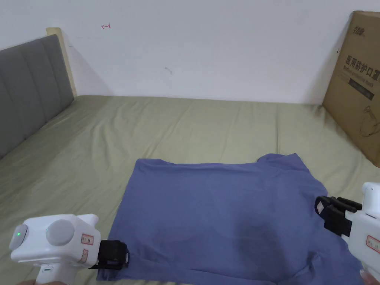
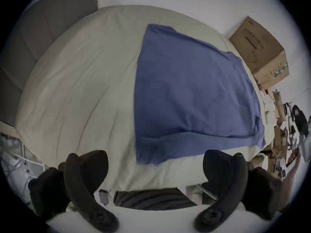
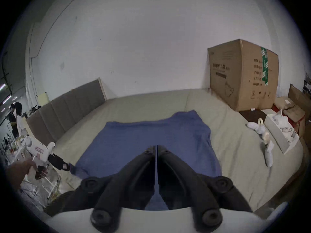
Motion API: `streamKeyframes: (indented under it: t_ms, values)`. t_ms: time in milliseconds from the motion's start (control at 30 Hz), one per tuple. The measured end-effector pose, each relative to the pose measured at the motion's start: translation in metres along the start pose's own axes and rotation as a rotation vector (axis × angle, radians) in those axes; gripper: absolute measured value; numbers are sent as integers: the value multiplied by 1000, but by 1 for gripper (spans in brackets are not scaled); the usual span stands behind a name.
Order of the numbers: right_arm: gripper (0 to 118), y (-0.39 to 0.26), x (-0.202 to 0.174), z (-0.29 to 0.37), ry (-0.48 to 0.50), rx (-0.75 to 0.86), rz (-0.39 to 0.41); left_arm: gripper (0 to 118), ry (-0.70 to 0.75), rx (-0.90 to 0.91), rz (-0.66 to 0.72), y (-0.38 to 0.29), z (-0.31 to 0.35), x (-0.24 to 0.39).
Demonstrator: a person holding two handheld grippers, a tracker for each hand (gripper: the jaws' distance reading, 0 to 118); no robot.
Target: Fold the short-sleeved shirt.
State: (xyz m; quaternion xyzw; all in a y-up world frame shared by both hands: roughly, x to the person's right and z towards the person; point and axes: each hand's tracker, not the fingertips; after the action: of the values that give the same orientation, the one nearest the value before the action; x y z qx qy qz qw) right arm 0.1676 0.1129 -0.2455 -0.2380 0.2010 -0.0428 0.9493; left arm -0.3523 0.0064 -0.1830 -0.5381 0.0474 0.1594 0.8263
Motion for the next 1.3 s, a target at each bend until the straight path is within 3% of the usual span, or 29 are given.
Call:
streamKeyframes:
  t_ms: [67,100,133,167,200,333,433,467,500,533,567,600,633,700,767,800,867,900,933,967,1000,1033,1067,1200,1300]
  values:
    - [2,-7,6,-2,-6,-30,-18,115,13,46,-28,-3,-8,1]
    - [2,-11,7,-3,-12,-41,-25,106,38,36,-47,-3,-13,3]
    - [2,-13,10,-3,-15,-48,-32,78,31,30,-56,-4,-16,4]
    - [2,-15,13,-3,-18,-55,-43,25,22,34,-66,-6,-16,5]
    - [2,-16,16,-3,-21,-61,-58,3,13,39,-72,-5,-15,6]
    - [2,-23,36,6,-3,-50,-156,3,-46,84,-73,-14,-1,13]
    - [3,-28,57,15,-43,-49,-210,3,-37,156,-29,-22,18,10]
    - [16,-30,66,16,-67,-63,-238,3,-63,177,-2,-27,22,6]
    - [16,-32,74,15,-83,-108,-273,3,-99,202,26,-30,27,6]
    - [26,-34,84,10,-103,-159,-306,3,-117,221,46,-33,33,7]
    - [52,-38,96,0,-134,-285,-337,3,-121,239,48,-35,39,8]
    - [111,-47,107,-14,-165,-442,-355,3,-119,264,29,-41,46,15]
    - [116,-58,113,-23,-161,-549,-322,3,-116,265,14,-43,49,18]
    - [116,-73,125,-41,-219,-611,-273,3,-98,246,-15,-43,51,25]
    - [116,-87,131,-38,-322,-681,-130,3,-72,226,-38,-44,48,29]
    - [116,-91,131,-41,-316,-719,-84,3,-63,223,-38,-44,47,30]
    - [112,-100,131,-44,-257,-804,-77,3,-38,211,-25,-44,43,28]
    - [100,-105,129,-42,-203,-832,-82,3,-43,205,-9,-44,40,27]
    - [80,-106,127,-40,-157,-834,-83,3,-47,200,2,-45,39,26]
    - [67,-105,122,-36,-178,-812,-37,3,-58,182,23,-47,36,27]
    - [45,-101,118,-29,-194,-758,10,3,-53,173,27,-45,33,24]
    - [17,-101,121,-29,-156,-746,-5,3,-47,168,26,-46,32,24]
    - [8,-99,122,-26,-157,-740,-31,3,-45,163,25,-47,32,25]
    - [6,-92,125,-11,-157,-703,-33,3,-53,148,18,-49,31,28]
    - [5,-80,127,-2,-111,-659,-122,3,-54,152,13,-43,37,26]
